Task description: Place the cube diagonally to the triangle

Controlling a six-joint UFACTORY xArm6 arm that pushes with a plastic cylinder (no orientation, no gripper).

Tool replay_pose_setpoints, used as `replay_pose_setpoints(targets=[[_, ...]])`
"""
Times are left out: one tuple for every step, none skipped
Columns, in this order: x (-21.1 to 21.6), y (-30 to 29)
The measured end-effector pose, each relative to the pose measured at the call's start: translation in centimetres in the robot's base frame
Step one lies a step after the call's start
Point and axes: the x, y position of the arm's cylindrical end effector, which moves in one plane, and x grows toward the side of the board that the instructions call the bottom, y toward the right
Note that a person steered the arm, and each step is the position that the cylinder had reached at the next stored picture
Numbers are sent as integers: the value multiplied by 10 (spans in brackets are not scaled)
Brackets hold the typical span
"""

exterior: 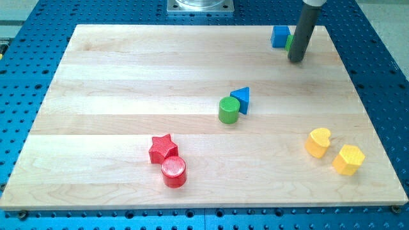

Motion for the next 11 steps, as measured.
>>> replay_pose_setpoints(targets=[[-5,25],[-8,51],[-45,47],[-45,-3],[-33,18],[-87,13],[-102,-27],[-66,-102],[8,-167],[97,-174],[132,-196]])
